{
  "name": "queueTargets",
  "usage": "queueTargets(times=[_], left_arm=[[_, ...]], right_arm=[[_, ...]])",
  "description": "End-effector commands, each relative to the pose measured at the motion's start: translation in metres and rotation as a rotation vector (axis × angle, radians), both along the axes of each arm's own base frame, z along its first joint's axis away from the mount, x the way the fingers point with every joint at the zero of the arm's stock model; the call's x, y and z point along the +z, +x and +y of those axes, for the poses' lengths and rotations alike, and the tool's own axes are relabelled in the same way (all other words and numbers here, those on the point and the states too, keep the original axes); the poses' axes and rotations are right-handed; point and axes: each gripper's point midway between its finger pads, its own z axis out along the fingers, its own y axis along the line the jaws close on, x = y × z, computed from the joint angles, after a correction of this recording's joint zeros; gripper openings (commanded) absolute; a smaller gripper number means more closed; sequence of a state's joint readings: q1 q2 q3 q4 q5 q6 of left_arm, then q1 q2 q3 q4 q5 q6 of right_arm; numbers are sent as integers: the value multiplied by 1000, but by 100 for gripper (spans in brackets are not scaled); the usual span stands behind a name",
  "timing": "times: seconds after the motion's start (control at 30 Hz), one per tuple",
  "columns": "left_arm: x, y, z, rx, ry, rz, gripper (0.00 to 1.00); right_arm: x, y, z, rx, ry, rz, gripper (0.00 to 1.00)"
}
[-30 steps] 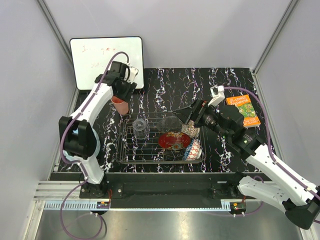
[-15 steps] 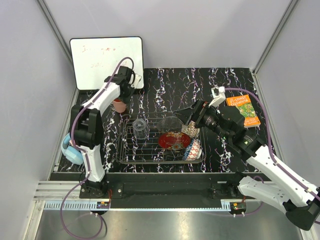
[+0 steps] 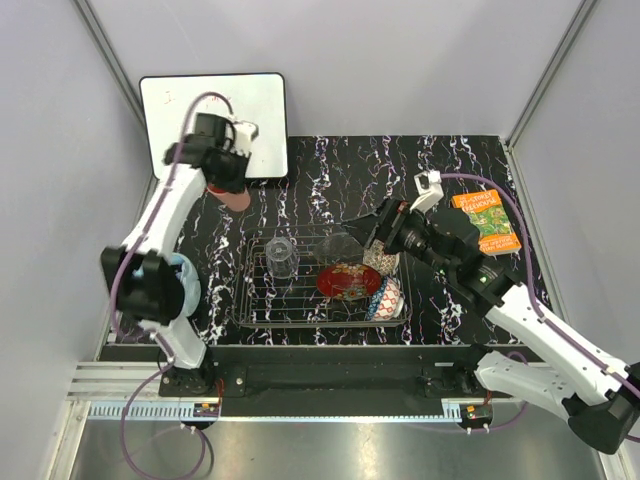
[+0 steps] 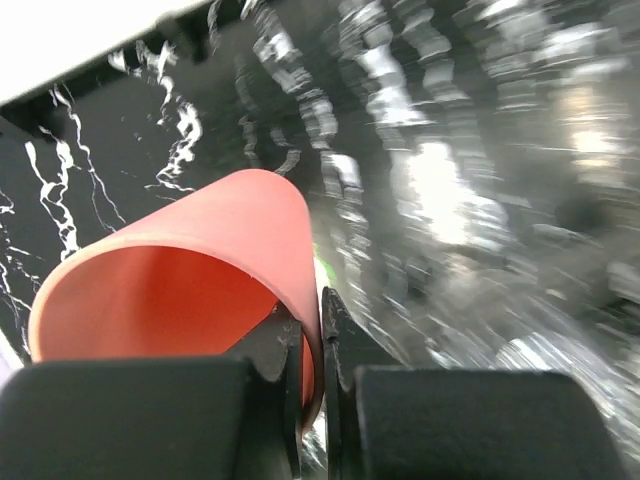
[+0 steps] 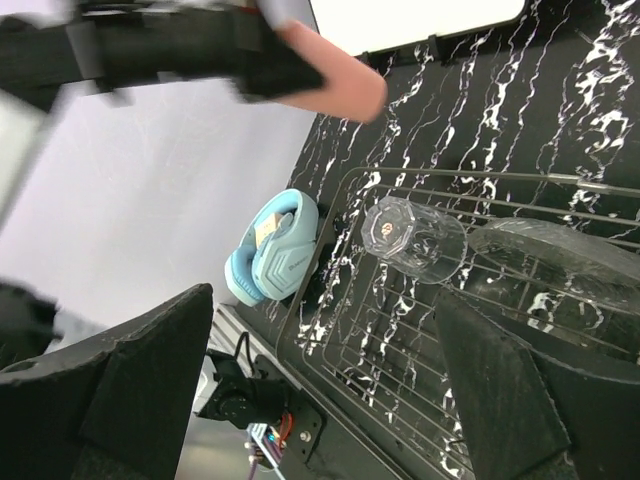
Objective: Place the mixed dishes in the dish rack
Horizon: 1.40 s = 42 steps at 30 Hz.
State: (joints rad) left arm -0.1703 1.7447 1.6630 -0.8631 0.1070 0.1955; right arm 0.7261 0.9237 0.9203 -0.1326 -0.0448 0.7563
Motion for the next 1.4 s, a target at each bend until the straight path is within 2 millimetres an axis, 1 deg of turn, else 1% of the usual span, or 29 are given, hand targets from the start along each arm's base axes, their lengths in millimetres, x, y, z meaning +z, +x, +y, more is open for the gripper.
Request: queueTargets(times=[0.0,0.03,0.07,0.1,0.13,0.17,0.2,0.23,0.27,0.3,0.33,0.37,0.4,0.5,0.57,0.6,0.67,0.8,0.9,0.93,0.97,1.0,1.07,1.23,1.37], left_arm=[[156,-75,-48,-215,-406,-207,0],[170,-88,-49,-236,-457,-214,0],[183,-101,-54,-274,-502,-227,0],[204,-128,-67,-372,-599,-234,0],[213,-139,-68,-411,-656,-232,0],[224,-154,-73,-470,-718,-231,0],[239,-178,-82,-564,-830,-202,0],[245,-185,-83,-586,-873,-187,0],[249,-192,-86,-618,-912,-167,0],[253,-202,-90,-647,-992,-103,0],[254,-206,-91,-662,-1025,-71,0],[254,-208,-92,-671,-1051,-45,0],[249,-208,-92,-667,-1084,2,0],[238,-206,-93,-654,-1110,50,0],[233,-205,-93,-648,-1116,64,0],[228,-203,-93,-638,-1120,77,0],[224,-201,-93,-631,-1123,86,0],[217,-195,-93,-615,-1124,100,0],[216,-193,-92,-609,-1121,101,0],[216,-193,-92,-607,-1121,102,0],[217,-193,-92,-610,-1120,98,0],[216,-192,-92,-608,-1117,96,0],[218,-193,-92,-606,-1112,89,0],[216,-192,-92,-600,-1112,93,0],[216,-193,-92,-598,-1117,100,0]], right_arm=[[25,3,21,60,122,-40,100],[22,3,25,74,142,-25,100],[23,0,33,105,192,15,100],[25,3,41,125,230,21,100],[20,3,47,144,255,49,100],[20,-3,55,192,309,96,100],[29,1,61,218,372,75,100],[19,-1,65,236,404,102,100],[21,-1,68,248,476,144,100],[33,1,69,264,550,101,100],[26,1,69,262,579,119,100],[29,2,69,268,629,138,100],[34,3,71,283,667,113,100],[42,0,74,304,719,88,100],[45,2,72,291,757,70,100],[53,1,69,300,797,37,100],[56,2,67,300,837,37,100],[56,4,77,320,850,44,100],[52,4,86,335,838,60,100],[54,2,91,348,828,51,100],[48,4,95,342,808,69,100],[49,4,98,347,800,67,100],[44,3,103,351,780,74,100],[42,4,110,359,770,73,100],[45,10,116,357,775,61,100]])
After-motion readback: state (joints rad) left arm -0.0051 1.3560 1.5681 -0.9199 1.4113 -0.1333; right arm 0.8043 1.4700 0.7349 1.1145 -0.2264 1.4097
